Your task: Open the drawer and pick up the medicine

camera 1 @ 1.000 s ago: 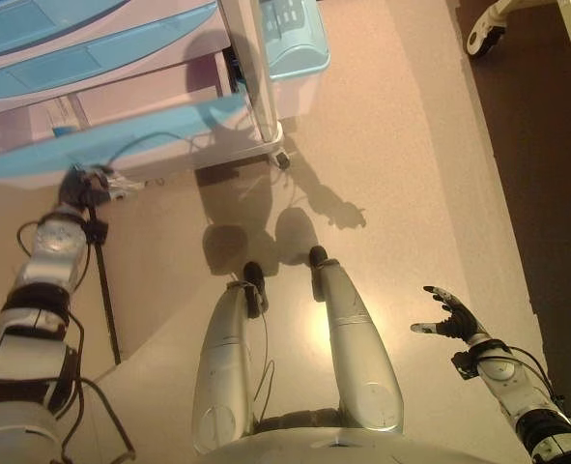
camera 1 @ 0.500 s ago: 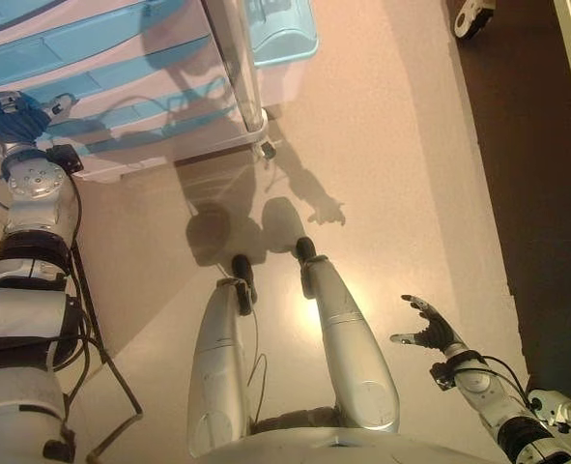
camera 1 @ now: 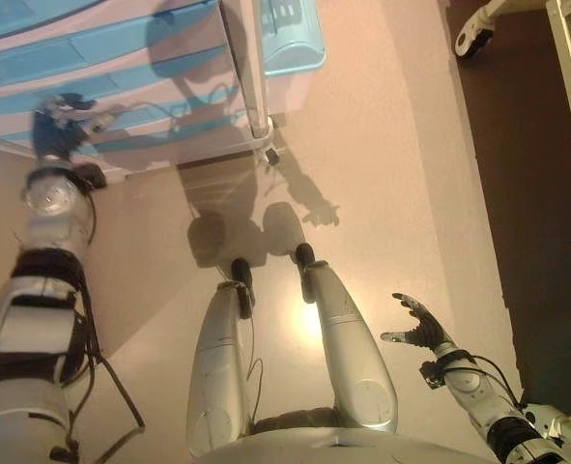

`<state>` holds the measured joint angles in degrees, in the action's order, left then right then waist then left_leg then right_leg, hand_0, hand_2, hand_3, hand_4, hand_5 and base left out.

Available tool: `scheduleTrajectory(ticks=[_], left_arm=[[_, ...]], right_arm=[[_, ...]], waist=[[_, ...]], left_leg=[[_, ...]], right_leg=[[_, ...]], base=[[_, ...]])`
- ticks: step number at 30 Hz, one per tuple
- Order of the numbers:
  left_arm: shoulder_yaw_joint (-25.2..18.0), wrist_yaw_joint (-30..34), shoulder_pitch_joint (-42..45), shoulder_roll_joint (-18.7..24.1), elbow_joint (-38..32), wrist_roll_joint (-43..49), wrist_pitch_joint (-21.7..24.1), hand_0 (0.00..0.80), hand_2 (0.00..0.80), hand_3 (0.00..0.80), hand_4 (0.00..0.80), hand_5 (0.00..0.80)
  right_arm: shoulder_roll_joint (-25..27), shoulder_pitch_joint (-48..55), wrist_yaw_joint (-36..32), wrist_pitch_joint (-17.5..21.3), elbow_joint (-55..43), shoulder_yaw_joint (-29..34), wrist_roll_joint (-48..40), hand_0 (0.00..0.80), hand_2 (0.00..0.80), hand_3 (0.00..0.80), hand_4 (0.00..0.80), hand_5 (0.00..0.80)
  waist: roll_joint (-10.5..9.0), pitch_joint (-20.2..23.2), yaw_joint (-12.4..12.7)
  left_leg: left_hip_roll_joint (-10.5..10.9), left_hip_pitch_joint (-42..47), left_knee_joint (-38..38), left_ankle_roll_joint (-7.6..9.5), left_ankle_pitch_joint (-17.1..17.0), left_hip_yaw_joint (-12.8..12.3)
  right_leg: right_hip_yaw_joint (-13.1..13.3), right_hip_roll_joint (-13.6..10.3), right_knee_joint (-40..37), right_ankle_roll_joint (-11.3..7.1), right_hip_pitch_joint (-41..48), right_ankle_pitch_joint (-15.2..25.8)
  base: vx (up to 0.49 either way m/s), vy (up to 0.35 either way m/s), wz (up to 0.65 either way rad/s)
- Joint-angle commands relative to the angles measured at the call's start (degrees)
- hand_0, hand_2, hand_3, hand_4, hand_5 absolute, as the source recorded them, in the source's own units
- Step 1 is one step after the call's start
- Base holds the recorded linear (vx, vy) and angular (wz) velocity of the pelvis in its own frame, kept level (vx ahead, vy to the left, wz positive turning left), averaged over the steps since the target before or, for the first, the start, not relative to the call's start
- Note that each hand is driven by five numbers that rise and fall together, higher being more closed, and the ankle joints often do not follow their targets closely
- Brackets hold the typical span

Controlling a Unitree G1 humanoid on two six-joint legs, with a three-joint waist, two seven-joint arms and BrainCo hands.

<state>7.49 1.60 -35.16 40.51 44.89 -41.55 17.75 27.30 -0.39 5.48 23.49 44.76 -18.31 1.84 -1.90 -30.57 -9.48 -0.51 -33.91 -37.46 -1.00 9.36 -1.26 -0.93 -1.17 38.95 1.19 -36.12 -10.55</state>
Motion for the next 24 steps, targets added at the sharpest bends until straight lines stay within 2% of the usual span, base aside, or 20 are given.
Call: scheduleTrajectory(ticks=[1, 2, 3, 4, 6, 8, 9, 11, 16, 18, 20, 24], left_arm=[[-3.99, 7.55, 7.02, -3.36, -0.94, -8.02, 4.4, 0.0, 0.0, 0.0, 0.0, 0.0], [-5.36, 11.84, 13.9, -8.07, -0.55, -10.61, 5.45, 0.0, 0.0, 0.0, 0.0, 0.0], [-6.01, 13.49, 17.61, -10.95, 0.05, -12.23, 4.51, 0.0, 0.0, 0.0, 0.0, 0.0], [-6.43, 14.32, 18.96, -12.18, 0.83, -11.78, 4.44, 0.0, 0.0, 0.0, 0.0, 0.0], [-8.05, 16.85, 25.43, -18.18, 7.24, -10.97, 2.62, 0.0, 0.0, 0.0, 0.0, 0.0], [-9.03, 17.16, 29.05, -20.58, 12.15, -6.4, 2.21, 0.0, 0.0, 0.0, 0.0, 0.0], [-9.49, 17.07, 30.62, -21.3, 14.34, -5.49, 1.34, 0.0, 0.0, 0.0, 0.0, 0.0], [-10.59, 16.63, 33.31, -22.54, 20.12, 2.69, -1.29, 0.0, 0.0, 0.0, 0.0, 0.0], [-7.89, 17.37, 37.66, -24.77, 28.35, 14.07, -2.23, 0.0, 0.0, 0.0, 0.0, 0.0], [-6.97, 16.01, 38.29, -26.06, 30.29, 13.89, -2.93, 0.0, 0.0, 0.0, 0.0, 0.0], [-8.09, 15.78, 38.49, -26.63, 31.15, 14.02, -4.32, 0.0, 0.0, 0.0, 0.0, 0.0], [-5.8, 13.45, 37.51, -27.65, 32.07, 19.88, -2.71, 0.0, 0.0, 0.0, 0.0, 0.0]], right_arm=[[0.29, 3.33, -1.42, 1.84, -1.04, 2.65, 0.09, 0.0, 0.0, 0.0, 0.0, 0.0], [-0.7, 3.66, -2.28, 2.43, 0.77, 3.88, -0.41, 0.0, 0.0, 0.0, 0.0, 0.0], [-1.28, 3.85, -3.14, 2.45, 1.76, 4.79, -1.03, 0.0, 0.0, 0.0, 0.0, 0.0], [-1.58, 3.8, -3.45, 2.59, 2.48, 5.09, -1.28, 0.0, 0.0, 0.0, 0.0, 0.0], [-3.31, 3.68, -5.78, 3.08, 6.26, 7.55, -1.87, 0.0, 0.0, 0.0, 0.0, 0.0], [-4.43, 3.74, -7.23, 2.42, 8.42, 9.21, -2.04, 0.0, 0.0, 0.0, 0.0, 0.0], [-4.95, 3.82, -7.51, 2.47, 9.84, 9.62, -1.79, 0.0, 0.0, 0.0, 0.0, 0.0], [-5.9, 3.67, -7.75, 2.6, 13.4, 10.94, 0.07, 0.0, 0.0, 0.0, 0.0, 0.0], [-7.3, 2.52, -6.58, 2.25, 20.17, 11.46, 1.57, 0.0, 0.0, 0.0, 0.0, 0.0], [-8.07, 1.72, -6.15, 2.35, 22.62, 11.43, 1.24, 0.0, 0.0, 0.0, 0.0, 0.0], [-8.53, 1.13, -6.51, 2.27, 23.83, 11.65, 1.33, 0.0, 0.0, 0.0, 0.0, 0.0], [-9.68, -0.17, -7.08, 0.84, 25.69, 11.0, 1.2, 0.0, 0.0, 0.0, 0.0, 0.0]], waist=[[2.33, 4.75, 1.79], [2.64, 5.81, 2.97], [2.66, 6.53, 3.73], [2.66, 6.83, 4.03], [2.55, 9.13, 5.51], [2.4, 11.22, 6.45], [2.37, 12.04, 6.86], [2.29, 14.48, 7.77], [2.12, 18.87, 9.67], [1.91, 19.99, 10.35], [1.68, 20.56, 10.78], [1.44, 21.7, 11.33]], left_leg=[[3.69, 5.13, 8.71, 5.97, -0.74, -4.21], [4.08, 7.85, 10.39, 5.32, -1.16, -3.41], [4.26, 9.82, 11.89, 5.0, -1.59, -2.99], [4.24, 10.64, 12.6, 4.79, -1.83, -2.84], [4.15, 15.11, 17.01, 3.56, -3.39, -1.73], [3.87, 18.44, 20.69, 2.67, -4.61, -1.03], [3.73, 20.0, 22.13, 2.29, -4.9, -0.58], [3.48, 23.49, 25.66, 1.55, -5.65, 0.18], [3.68, 29.63, 30.14, 1.08, -5.79, 1.11], [3.73, 31.37, 31.22, 1.24, -5.69, 1.07], [3.52, 32.7, 32.58, 1.17, -5.76, 0.7], [2.76, 35.04, 36.47, 0.86, -6.87, -0.03]], right_leg=[[-1.31, 1.77, -6.04, 0.07, 4.05, 1.07], [-2.45, 0.74, -7.51, -0.07, 7.19, 0.74], [-3.49, -0.06, -8.97, -0.18, 9.55, 0.73], [-3.91, -0.36, -9.5, -0.27, 10.5, 0.72], [-6.18, -1.3, -13.47, -0.63, 16.0, 0.96], [-7.42, -1.43, -16.96, -0.76, 20.02, 1.25], [-7.87, -1.44, -18.44, -0.85, 21.93, 1.31], [-8.94, -1.45, -22.68, -1.09, 26.14, 1.95], [-10.65, -1.4, -30.19, -1.68, 33.89, 3.64], [-11.2, -1.49, -31.98, -1.92, 35.95, 4.31], [-11.79, -1.49, -33.45, -2.26, 37.34, 4.76], [-12.78, -0.99, -35.51, -2.72, 39.03, 5.54]], base=[[-0.007, -0.122, 0.17], [0.027, -0.129, 0.13], [0.029, -0.15, 0.09], [0.036, -0.152, 0.12], [0.048, -0.195, 0.25], [0.064, -0.173, 0.37], [0.051, -0.149, 0.31], [0.008, -0.116, 0.36], [-0.017, -0.044, 0.27], [-0.031, -0.02, 0.17], [-0.047, -0.013, 0.07], [-0.061, -0.003, 0.12]])
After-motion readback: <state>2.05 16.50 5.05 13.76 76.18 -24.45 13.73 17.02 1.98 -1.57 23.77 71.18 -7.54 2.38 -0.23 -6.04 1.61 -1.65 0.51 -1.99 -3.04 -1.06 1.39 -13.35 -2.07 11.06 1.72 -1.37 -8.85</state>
